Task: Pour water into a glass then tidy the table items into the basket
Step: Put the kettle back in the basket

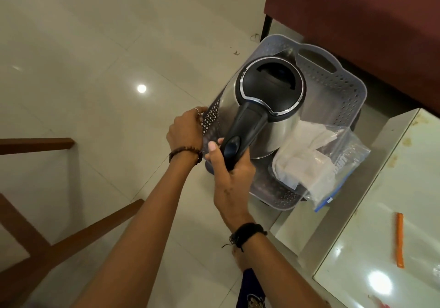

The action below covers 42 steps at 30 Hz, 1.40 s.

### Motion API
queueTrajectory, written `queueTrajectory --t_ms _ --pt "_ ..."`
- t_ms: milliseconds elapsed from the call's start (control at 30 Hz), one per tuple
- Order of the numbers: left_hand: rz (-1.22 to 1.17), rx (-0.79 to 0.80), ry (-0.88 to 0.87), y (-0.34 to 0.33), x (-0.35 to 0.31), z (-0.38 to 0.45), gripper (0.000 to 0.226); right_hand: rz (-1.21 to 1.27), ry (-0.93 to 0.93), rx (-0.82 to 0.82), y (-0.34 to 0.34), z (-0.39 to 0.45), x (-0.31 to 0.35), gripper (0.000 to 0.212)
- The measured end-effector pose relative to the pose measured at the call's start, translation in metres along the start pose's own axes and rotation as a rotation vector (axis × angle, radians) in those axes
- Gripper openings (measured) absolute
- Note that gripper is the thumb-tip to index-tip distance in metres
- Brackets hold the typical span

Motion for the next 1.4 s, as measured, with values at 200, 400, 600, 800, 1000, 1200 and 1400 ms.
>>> queueTrajectory --t_ms 200,400,600,800,1000,1200,1400 --pt "-0.342 -0.040 0.035 -0.001 0.009 -0.034 0.033 -0.112 -0.037 0.293 0.016 0.004 0.007 0.053" --pt "-0.507 -0.462 0.184 -0.007 -0.003 -0.154 0.024 -0.255 -0.001 0.379 0.079 0.003 0.017 0.030" --pt "-0.634 -0.105 0.027 -0.057 -0.088 -0.282 0.018 -0.393 -0.027 0.241 0.227 -0.027 0.022 0.015" --pt "-0.650 0.342 0.008 -0.120 -0.186 -0.387 0.026 -0.465 -0.189 -0.044 0.415 -0.083 0.033 0.023" --pt "-0.627 0.590 -0.078 -0.171 -0.252 -0.463 0.030 -0.501 -0.309 -0.217 0.553 -0.131 0.037 0.022" --pt "-0.529 0.649 -0.083 -0.208 -0.274 -0.468 0.081 -0.546 -0.319 -0.221 0.612 -0.126 0.019 0.028" --pt "-0.475 0.849 -0.219 -0.233 -0.287 -0.447 0.106 -0.502 -0.323 -0.038 0.609 -0.087 -0.011 0.086"
Point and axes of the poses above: each hand's wrist, its own z-axis towards the middle knuckle, its own y-axis out of the back of the hand, x = y × z, the point moved 2 cm from there along z, towards the middle knuckle, and after that the axes turned 6 degrees about -x, right-handed, at the moved point
